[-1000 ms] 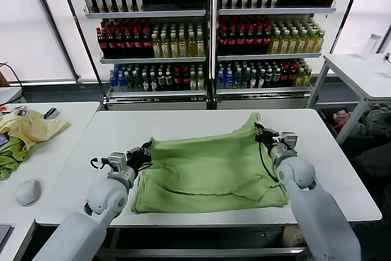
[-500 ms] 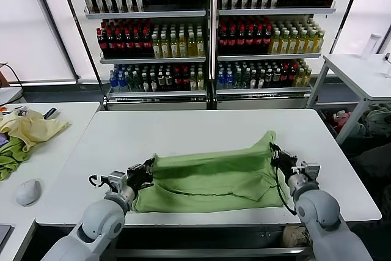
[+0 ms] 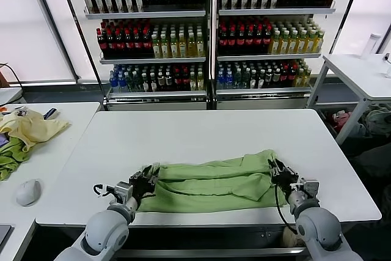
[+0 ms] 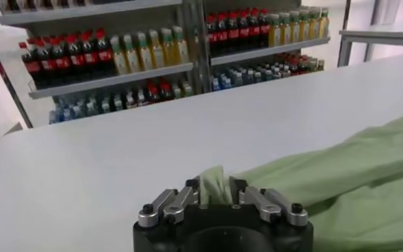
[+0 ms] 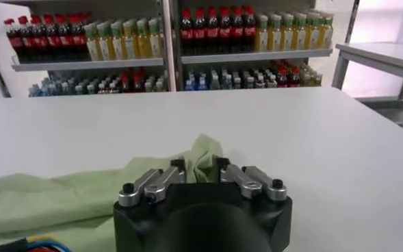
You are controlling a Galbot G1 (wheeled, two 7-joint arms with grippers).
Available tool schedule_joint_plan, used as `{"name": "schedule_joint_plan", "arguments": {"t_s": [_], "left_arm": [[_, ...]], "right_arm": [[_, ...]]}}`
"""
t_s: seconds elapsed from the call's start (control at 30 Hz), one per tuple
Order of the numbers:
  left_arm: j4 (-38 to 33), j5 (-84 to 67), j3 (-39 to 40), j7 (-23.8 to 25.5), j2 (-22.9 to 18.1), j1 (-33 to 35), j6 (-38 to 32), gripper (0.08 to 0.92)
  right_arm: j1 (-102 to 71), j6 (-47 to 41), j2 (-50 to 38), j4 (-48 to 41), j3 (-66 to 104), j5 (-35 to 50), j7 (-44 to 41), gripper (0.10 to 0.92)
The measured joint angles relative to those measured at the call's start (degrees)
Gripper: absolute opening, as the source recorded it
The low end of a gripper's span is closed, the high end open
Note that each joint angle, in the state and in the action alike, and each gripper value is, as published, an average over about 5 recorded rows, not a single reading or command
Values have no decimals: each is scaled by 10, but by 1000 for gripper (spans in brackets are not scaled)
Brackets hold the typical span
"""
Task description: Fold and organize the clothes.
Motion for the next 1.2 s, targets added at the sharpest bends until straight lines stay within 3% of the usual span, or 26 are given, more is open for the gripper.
{"name": "schedule_joint_plan", "arguments": {"t_s": [0.33, 0.57, 0.77, 1.2], "left_arm": [[0, 31, -23, -57, -51, 29, 3, 762], [12, 34, -27, -81, -86, 38, 17, 821], [14, 22, -33, -82, -100, 45, 22, 711], [14, -93, -66, -62, -101, 51, 27, 330]], "right_arm": [[-22, 3, 5, 13, 1, -18, -3, 781], [-29, 5, 5, 19, 2, -24, -5, 822], [-32, 7, 5, 21, 5, -26, -5, 823], [-32, 10, 5, 22, 8, -29, -7, 823]]}}
